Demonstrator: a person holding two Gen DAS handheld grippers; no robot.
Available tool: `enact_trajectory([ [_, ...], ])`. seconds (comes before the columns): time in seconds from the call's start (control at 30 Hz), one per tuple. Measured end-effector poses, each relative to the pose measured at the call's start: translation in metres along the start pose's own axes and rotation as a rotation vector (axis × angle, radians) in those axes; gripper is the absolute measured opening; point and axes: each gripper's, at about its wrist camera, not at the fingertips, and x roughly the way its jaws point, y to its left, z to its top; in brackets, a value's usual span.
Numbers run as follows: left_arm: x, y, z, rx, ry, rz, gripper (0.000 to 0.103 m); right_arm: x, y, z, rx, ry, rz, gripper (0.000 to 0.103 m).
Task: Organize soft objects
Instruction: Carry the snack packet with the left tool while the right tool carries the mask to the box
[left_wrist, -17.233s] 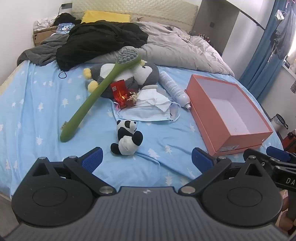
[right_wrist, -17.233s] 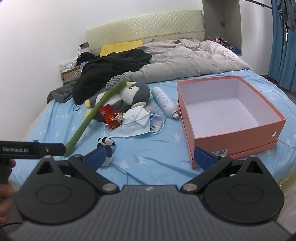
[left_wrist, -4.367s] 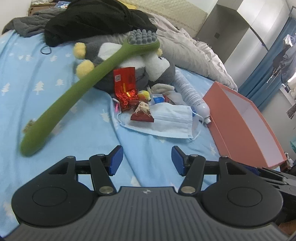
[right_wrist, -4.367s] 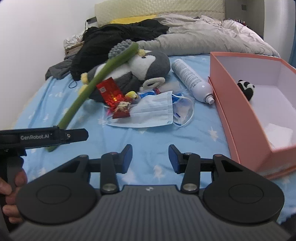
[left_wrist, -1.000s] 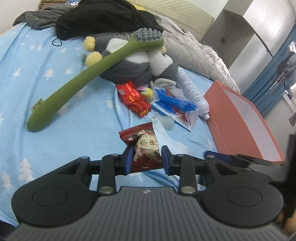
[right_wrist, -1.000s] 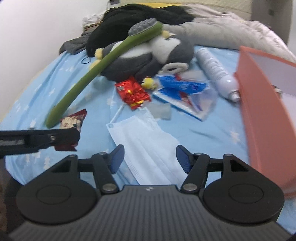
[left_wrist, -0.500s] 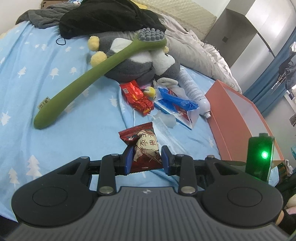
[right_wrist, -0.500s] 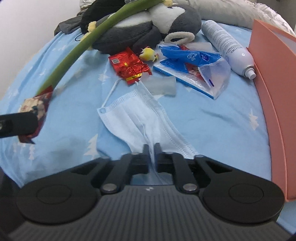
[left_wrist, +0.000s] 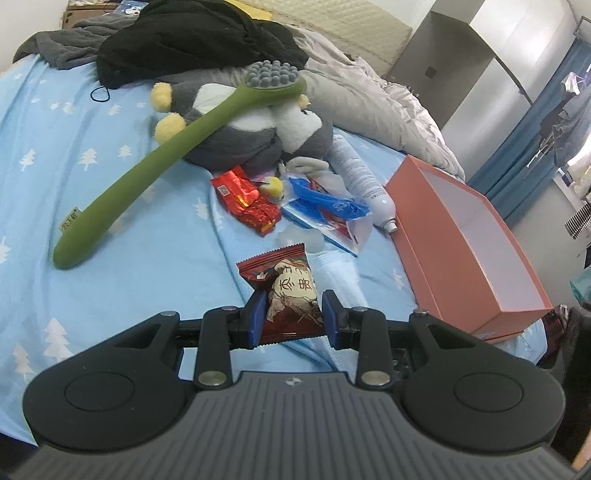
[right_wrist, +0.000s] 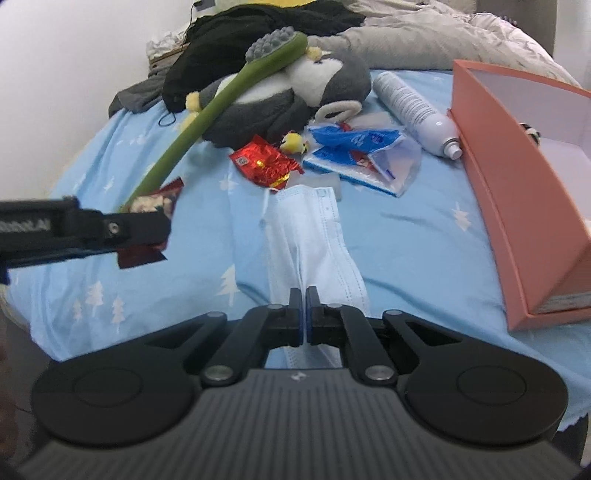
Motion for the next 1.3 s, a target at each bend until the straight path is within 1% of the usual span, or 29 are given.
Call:
enact_trajectory([
  [0.2, -0.002, -0.011, 0.012, 0.018, -0.009, -0.028, 0.038, -0.027, -0.005, 0.019, 0.011, -0.068, -0.014, 0.005],
  [0.3, -0.003, -0.018, 0.027, 0.035, -0.022, -0.036, 0.038, -0.041, -0.009, 0.032, 0.014, -0.116, -0.023, 0.005],
  [0.4, -0.004, -0.032, 0.044, 0.066, -0.032, -0.061, 0.038, -0.052, -0.012, 0.047, 0.004, -0.146, -0.037, 0.005],
  [0.6, -0.014, -0.078, 0.081, 0.134, -0.074, -0.102, 0.038, -0.083, -0.023, 0.082, -0.005, -0.241, -0.051, 0.005],
  [0.73, -0.015, -0.116, 0.108, 0.174, -0.087, -0.169, 0.038, -0.109, -0.034, 0.108, -0.011, -0.314, -0.091, 0.005],
  [0.87, -0.009, -0.155, 0.126, 0.228, -0.097, -0.221, 0.038, -0.128, -0.054, 0.127, 0.002, -0.354, -0.131, 0.005],
  [1.0, 0.008, -0.196, 0.134, 0.279, -0.073, -0.265, 0.038, -0.140, -0.082, 0.140, 0.031, -0.367, -0.182, 0.005],
  [1.1, 0.025, -0.224, 0.139, 0.300, -0.046, -0.301, 0.038, -0.145, -0.107, 0.145, 0.069, -0.366, -0.229, 0.005],
  [1.2, 0.045, -0.248, 0.141, 0.303, -0.003, -0.331, 0.038, -0.144, -0.134, 0.149, 0.119, -0.341, -0.254, 0.005],
  [1.3, 0.067, -0.271, 0.142, 0.324, 0.042, -0.326, 0.038, -0.138, -0.162, 0.150, 0.174, -0.296, -0.284, 0.006],
])
